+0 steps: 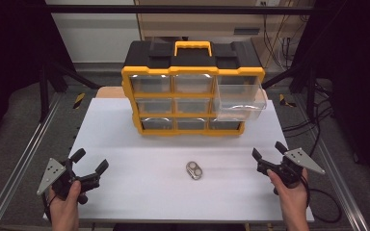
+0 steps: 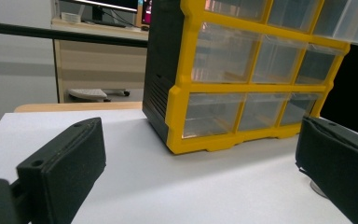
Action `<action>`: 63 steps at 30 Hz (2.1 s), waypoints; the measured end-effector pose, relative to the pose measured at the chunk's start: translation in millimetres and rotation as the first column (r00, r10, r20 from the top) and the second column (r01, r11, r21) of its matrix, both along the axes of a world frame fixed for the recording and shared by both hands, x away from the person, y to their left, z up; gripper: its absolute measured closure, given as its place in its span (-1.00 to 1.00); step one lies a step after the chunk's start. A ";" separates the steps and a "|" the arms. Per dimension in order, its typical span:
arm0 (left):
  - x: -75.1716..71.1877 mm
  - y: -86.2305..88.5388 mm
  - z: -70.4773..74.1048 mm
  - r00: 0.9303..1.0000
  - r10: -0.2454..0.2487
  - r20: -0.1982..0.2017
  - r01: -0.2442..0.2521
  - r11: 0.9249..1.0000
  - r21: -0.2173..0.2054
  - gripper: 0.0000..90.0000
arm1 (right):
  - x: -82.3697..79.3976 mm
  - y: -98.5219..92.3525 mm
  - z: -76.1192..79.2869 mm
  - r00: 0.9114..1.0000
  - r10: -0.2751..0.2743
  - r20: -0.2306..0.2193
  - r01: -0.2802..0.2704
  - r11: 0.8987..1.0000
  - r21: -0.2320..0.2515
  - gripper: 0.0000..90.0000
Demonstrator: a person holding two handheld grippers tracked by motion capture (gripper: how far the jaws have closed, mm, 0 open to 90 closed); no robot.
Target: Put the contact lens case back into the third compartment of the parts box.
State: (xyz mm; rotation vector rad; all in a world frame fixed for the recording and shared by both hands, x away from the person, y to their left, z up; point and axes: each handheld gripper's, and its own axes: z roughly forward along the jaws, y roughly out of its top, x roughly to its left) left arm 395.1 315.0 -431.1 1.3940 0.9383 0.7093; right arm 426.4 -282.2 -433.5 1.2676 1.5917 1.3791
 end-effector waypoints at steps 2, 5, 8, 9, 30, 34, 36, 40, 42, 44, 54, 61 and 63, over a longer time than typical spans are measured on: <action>0.4 -0.8 -0.2 1.000 0.011 0.006 -0.010 1.000 -0.004 -0.97 | 0.3 -1.0 1.6 0.999 0.013 -0.037 -0.013 1.000 -0.002 -0.78; 0.5 -1.0 -0.1 1.000 0.010 0.010 -0.010 1.000 -0.014 -0.97 | 0.4 -0.7 4.1 0.996 0.032 -0.085 -0.033 0.999 -0.011 -0.80; -0.5 -1.5 0.3 1.000 0.011 0.011 -0.010 1.000 -0.009 -0.97 | 0.2 1.5 6.8 0.984 0.062 -0.165 -0.068 0.997 -0.031 -0.83; -1.3 -1.4 0.8 1.000 0.009 0.012 -0.009 1.000 -0.011 -0.97 | 0.3 2.9 7.2 0.983 0.061 -0.174 -0.069 0.997 -0.042 -0.82; 2.7 -3.3 0.4 1.000 -0.010 0.007 0.011 1.000 -0.028 -0.97 | -1.9 64.9 6.1 0.944 0.174 -0.282 -0.214 0.970 -0.119 -0.78; 3.1 -3.1 -1.4 1.000 -0.010 -0.002 0.010 1.000 -0.030 -0.97 | 0.0 77.8 5.6 0.935 0.194 -0.296 -0.239 0.963 -0.124 -0.78; 3.3 -3.4 -0.6 1.000 -0.009 0.002 0.009 1.000 -0.026 -0.97 | 0.8 87.1 6.3 0.929 0.207 -0.307 -0.258 0.957 -0.136 -0.78; 4.8 -4.8 -0.4 1.000 -0.012 0.005 0.012 1.000 -0.019 -0.97 | 3.1 100.3 9.3 0.920 0.224 -0.323 -0.279 0.951 -0.136 -0.77; 6.4 -6.0 -0.4 1.000 -0.014 0.004 0.014 1.000 -0.015 -0.97 | 4.8 107.5 9.1 0.913 0.239 -0.329 -0.297 0.945 -0.139 -0.76; 8.1 -8.5 0.3 1.000 -0.017 0.005 0.017 1.000 -0.011 -0.97 | 6.5 115.6 7.1 0.904 0.250 -0.347 -0.314 0.939 -0.140 -0.76; 9.8 -14.2 0.4 0.999 -0.034 0.009 0.034 0.999 0.013 -0.98 | 12.2 143.3 1.2 0.863 0.296 -0.409 -0.387 0.908 -0.159 -0.76; 9.4 -13.1 0.4 0.999 -0.030 0.011 0.030 0.999 0.011 -0.98 | 20.3 161.4 -1.1 0.838 0.314 -0.446 -0.418 0.896 -0.154 -0.76; 10.1 -13.6 0.5 0.999 -0.031 0.011 0.031 0.999 0.010 -0.98 | 23.0 166.5 -2.6 0.831 0.310 -0.461 -0.420 0.894 -0.155 -0.76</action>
